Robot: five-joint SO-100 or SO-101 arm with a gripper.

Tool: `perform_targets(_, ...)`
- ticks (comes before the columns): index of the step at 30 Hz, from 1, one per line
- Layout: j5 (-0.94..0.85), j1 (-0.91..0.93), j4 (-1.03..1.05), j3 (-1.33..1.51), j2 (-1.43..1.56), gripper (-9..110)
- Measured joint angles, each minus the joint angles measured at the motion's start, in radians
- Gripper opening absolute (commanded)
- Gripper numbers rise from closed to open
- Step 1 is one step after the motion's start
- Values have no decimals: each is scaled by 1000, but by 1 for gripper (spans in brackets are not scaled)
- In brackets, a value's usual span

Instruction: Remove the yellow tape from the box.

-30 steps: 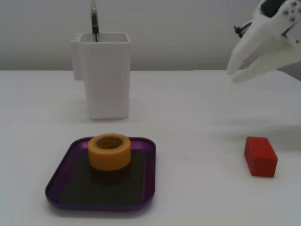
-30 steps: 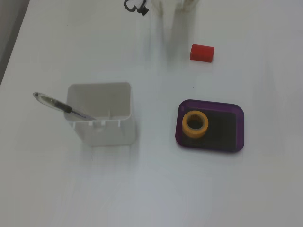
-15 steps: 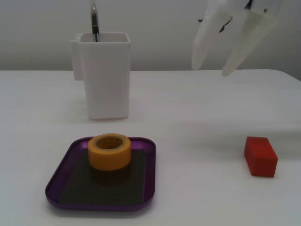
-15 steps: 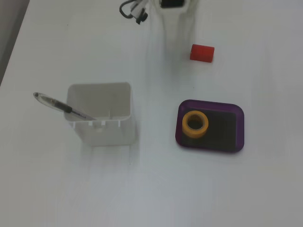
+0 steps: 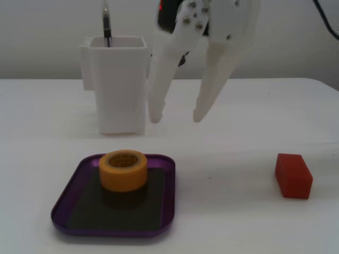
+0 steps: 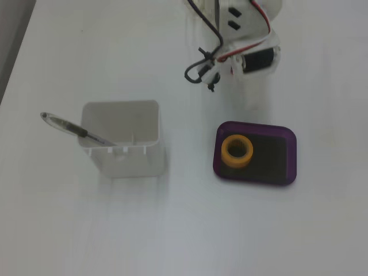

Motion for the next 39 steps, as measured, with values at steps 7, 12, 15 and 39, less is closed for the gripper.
perform_targets(7,0,15,9,-187,-201,17)
perform_targets(12,0,11,9,-218,-275,17)
perform_targets(15,0,12,9,-218,-293,17)
perform_targets(39,0,100,-35,-221,-304,16)
